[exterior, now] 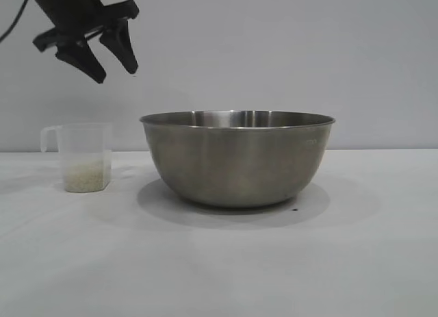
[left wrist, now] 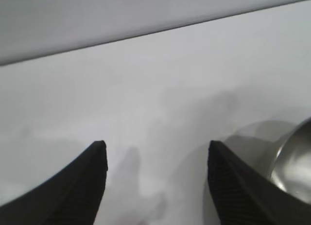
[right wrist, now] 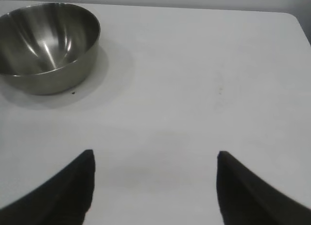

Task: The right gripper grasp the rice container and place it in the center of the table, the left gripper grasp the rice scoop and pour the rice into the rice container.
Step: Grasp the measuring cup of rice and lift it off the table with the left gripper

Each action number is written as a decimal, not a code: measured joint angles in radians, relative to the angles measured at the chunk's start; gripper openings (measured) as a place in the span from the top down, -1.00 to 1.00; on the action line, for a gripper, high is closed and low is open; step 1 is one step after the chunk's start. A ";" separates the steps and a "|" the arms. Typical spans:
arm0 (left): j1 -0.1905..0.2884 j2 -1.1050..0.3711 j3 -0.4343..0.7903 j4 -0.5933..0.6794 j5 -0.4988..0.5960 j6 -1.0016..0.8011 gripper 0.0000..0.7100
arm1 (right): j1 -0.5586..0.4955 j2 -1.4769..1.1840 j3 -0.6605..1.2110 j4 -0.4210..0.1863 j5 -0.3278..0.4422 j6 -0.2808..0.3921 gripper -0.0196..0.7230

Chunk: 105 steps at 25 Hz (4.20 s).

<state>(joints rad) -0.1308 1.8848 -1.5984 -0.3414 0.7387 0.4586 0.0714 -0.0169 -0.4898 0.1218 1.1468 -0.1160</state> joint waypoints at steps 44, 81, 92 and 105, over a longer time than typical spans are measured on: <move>-0.144 -0.566 1.134 -0.283 -0.833 0.070 -0.13 | 0.000 0.000 0.000 0.000 0.000 0.000 -0.27; -0.282 0.000 1.322 0.000 -1.875 -0.378 -0.13 | 0.000 0.000 0.000 0.000 -0.002 0.000 -0.27; -0.282 0.000 1.237 -0.067 -1.875 -0.311 -0.13 | 0.000 0.000 0.000 0.000 -0.002 0.000 -0.27; -0.232 0.030 1.186 -0.082 -1.877 -0.269 -0.13 | 0.000 0.000 0.000 0.000 -0.002 0.000 -0.27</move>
<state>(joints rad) -0.3624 1.9151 -0.4124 -0.4229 -1.1384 0.1893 0.0714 -0.0169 -0.4898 0.1218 1.1452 -0.1160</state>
